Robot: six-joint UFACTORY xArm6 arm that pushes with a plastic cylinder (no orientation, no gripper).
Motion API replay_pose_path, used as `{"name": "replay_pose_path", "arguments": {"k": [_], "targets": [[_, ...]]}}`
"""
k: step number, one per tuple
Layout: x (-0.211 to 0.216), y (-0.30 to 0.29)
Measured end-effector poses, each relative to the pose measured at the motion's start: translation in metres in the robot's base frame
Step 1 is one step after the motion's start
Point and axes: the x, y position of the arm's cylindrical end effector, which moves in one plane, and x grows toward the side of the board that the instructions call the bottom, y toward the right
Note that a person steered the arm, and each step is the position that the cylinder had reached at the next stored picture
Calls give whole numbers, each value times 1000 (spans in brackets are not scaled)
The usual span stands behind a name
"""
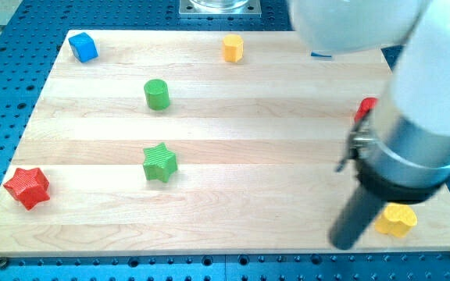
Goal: Move the green circle diagonal to the green star
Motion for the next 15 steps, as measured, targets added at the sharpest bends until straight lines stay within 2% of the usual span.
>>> {"name": "replay_pose_path", "arguments": {"k": [1,4,7,8,9,11,15], "targets": [[-16,-71],[-49,-70],[-107,-71],[-108,-84],[-132,-115],[-161,-128],[-162,-142]]}}
